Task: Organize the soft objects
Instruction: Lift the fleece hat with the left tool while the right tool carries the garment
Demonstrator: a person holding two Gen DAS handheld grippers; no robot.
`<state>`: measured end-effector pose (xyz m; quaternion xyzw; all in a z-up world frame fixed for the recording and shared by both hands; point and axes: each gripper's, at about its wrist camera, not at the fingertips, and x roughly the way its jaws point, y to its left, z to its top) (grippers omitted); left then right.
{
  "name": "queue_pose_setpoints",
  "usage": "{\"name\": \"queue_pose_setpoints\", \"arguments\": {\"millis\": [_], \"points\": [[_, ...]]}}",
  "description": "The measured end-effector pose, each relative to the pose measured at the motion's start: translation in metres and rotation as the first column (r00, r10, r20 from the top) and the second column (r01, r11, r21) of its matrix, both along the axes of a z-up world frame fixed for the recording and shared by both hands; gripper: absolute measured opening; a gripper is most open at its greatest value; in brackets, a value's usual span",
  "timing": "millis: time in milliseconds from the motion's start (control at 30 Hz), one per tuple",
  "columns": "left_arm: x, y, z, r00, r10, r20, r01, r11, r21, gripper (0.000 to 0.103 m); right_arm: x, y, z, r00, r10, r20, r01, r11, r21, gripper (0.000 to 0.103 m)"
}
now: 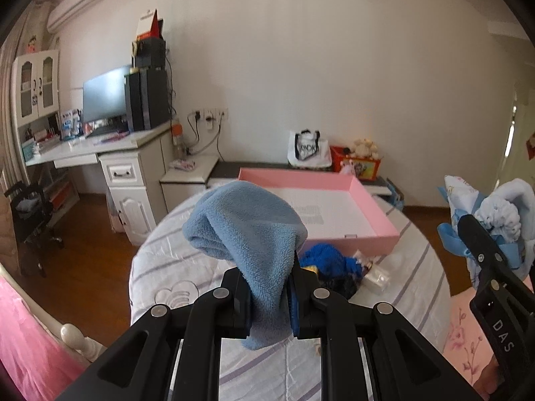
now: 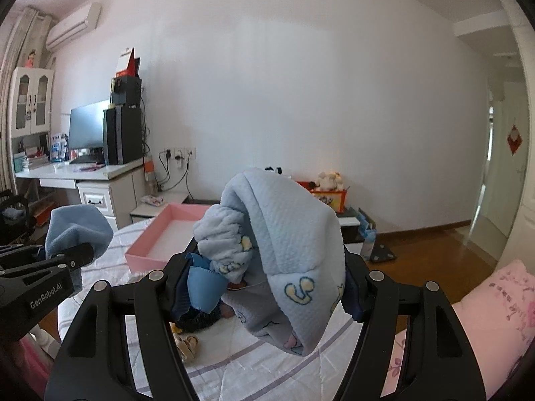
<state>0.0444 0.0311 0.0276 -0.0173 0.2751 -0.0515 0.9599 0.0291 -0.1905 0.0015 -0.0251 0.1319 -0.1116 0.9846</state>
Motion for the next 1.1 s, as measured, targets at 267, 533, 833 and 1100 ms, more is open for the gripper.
{"name": "queue_pose_setpoints", "arguments": {"millis": [267, 533, 833, 1100], "points": [[-0.031, 0.000, 0.021, 0.996, -0.003, 0.092, 0.003, 1.000, -0.001, 0.013, -0.018, 0.006, 0.017, 0.997, 0.011, 0.070, -0.009, 1.000, -0.025, 0.067], [-0.060, 0.009, 0.033, 0.983, 0.018, 0.182, -0.019, 1.000, 0.004, 0.013, -0.034, 0.008, 0.025, 0.993, 0.021, 0.120, -0.015, 0.999, -0.052, 0.067], [-0.071, 0.008, 0.020, 0.980, 0.026, 0.199, -0.028, 1.000, 0.003, 0.013, -0.040, 0.013, 0.026, 0.990, 0.048, 0.135, -0.039, 0.997, -0.069, 0.067], [-0.063, 0.007, 0.021, 0.983, 0.020, 0.183, -0.021, 1.000, 0.004, 0.013, -0.047, 0.007, 0.024, 0.991, 0.055, 0.123, -0.047, 0.996, -0.071, 0.067]]}}
